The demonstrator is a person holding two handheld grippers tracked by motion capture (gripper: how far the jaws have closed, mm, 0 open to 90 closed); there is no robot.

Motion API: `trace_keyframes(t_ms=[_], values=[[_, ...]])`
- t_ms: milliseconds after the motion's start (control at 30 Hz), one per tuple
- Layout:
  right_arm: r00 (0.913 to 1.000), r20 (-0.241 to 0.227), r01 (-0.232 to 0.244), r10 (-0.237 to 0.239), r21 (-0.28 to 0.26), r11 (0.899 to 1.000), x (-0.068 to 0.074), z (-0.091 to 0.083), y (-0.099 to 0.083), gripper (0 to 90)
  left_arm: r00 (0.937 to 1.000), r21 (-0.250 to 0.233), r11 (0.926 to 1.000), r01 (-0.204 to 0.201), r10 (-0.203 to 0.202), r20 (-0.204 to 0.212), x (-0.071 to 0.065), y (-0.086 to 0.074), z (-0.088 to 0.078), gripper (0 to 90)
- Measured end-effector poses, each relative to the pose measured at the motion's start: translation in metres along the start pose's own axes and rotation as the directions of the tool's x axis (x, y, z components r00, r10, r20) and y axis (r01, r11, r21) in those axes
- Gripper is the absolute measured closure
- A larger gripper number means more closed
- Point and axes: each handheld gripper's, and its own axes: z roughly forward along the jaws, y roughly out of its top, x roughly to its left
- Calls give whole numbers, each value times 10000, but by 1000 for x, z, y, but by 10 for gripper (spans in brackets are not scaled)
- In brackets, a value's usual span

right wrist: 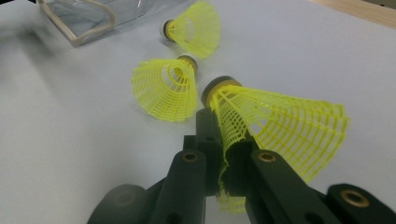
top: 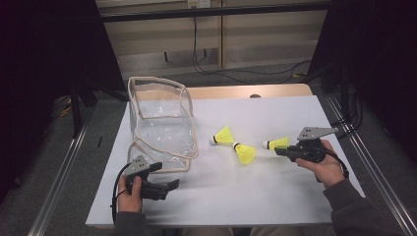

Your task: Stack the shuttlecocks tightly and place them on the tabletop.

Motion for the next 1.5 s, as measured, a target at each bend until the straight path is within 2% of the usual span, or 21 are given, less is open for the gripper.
trace_keyframes(t_ms=[667,1500], values=[[9995,159,258,-259,85,9996,-7,11,18,874,10000,55,10000,-26,26,37,0,0,0,36],[9989,216,412,-417,210,9989,-14,30,31,874,10000,9,10000,-12,12,35,-1,0,0,36]])
